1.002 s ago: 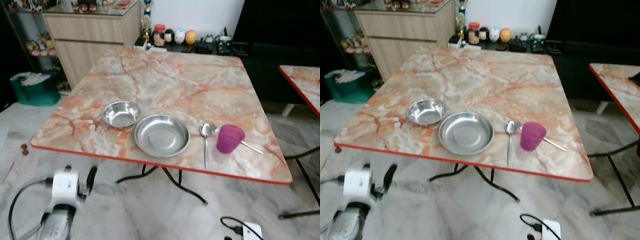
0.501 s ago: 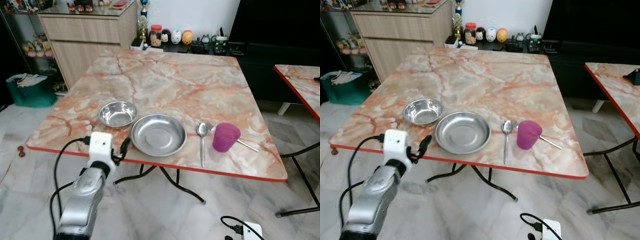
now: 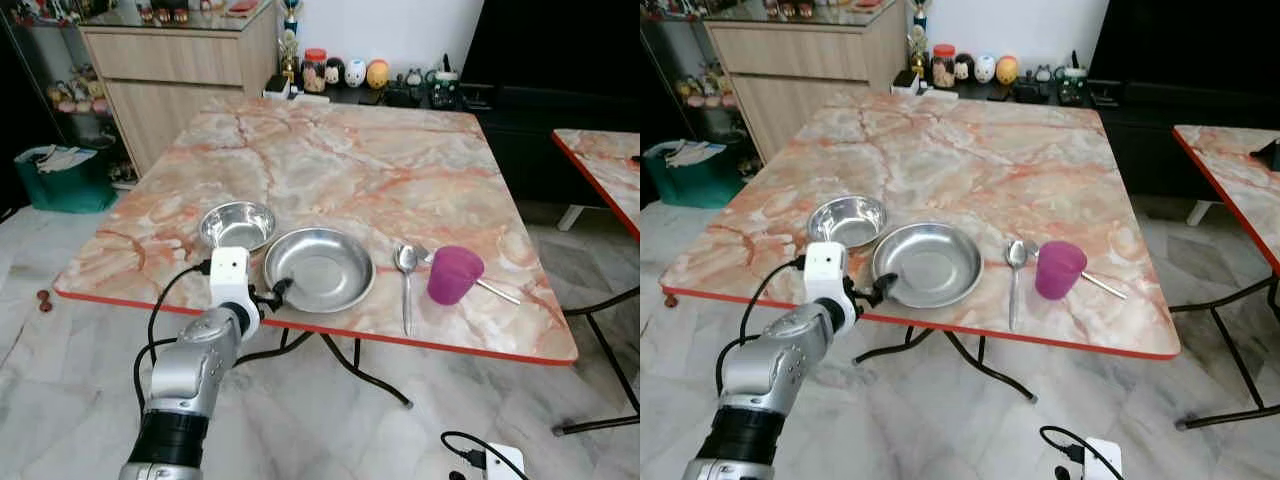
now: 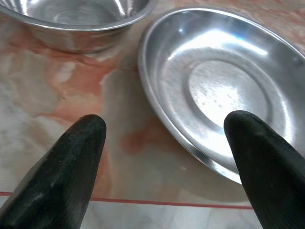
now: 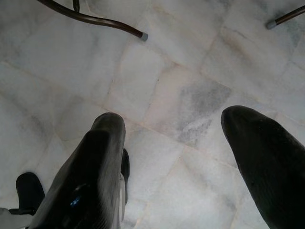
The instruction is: Setting the table
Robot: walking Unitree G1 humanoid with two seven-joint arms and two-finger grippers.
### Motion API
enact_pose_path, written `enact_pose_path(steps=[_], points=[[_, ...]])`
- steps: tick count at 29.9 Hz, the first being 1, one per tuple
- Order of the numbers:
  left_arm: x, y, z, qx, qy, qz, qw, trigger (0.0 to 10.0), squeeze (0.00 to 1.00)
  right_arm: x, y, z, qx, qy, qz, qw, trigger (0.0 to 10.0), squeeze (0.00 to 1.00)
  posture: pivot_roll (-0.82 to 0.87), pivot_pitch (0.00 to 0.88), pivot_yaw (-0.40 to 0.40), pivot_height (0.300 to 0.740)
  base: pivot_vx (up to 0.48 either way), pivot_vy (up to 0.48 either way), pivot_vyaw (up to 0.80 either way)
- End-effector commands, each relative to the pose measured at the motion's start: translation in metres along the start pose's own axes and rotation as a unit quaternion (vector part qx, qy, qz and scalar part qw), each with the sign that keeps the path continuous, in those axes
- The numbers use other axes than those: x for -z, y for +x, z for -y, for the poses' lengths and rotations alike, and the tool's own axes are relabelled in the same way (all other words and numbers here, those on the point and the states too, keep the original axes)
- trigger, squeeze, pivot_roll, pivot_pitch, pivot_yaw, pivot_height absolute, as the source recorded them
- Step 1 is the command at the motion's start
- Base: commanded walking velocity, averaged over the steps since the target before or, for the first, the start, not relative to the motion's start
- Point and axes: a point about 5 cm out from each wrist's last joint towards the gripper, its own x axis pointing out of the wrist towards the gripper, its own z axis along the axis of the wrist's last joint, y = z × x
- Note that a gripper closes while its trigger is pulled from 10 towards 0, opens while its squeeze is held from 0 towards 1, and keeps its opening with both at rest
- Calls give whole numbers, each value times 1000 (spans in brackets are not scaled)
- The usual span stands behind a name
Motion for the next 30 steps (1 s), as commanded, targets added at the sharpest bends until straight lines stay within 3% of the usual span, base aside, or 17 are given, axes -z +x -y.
enact_pose_path(steps=[1, 2, 3, 12, 23, 30], points=[[-2, 3, -1, -9, -12, -10, 1000, 10000, 1000, 1, 0, 0, 3, 10, -4, 1000, 10000, 0, 130, 0, -42, 740, 0, 0, 0], [-4, 6, 0, -9, -14, -9, 1000, 10000, 1000, 1, 0, 0, 3, 10, -4, 1000, 10000, 0, 136, 0, -43, 740, 0, 0, 0], [-5, 7, 1, -10, -15, -9, 1000, 10000, 0, 1, 0, 0, 3, 9, -4, 1000, 10000, 0, 136, 0, -43, 740, 0, 0, 0], [-14, 23, 10, -24, -43, -14, 999, 10000, 0, 1, 0, -2, 0, 13, -4, 1000, 10000, 0, 121, 0, -33, 740, 0, 0, 0], [-15, 35, 15, -32, 0, -7, 999, 10000, 0, 1, 0, -3, 3, 18, -4, 1000, 10000, 0, 102, 0, -18, 740, 0, 0, 0], [-14, 43, 18, -32, -8, 22, 999, 10000, 0, 1, 0, -3, 4, 21, -4, 1000, 10000, 0, 91, 0, -15, 740, 0, 0, 0]])
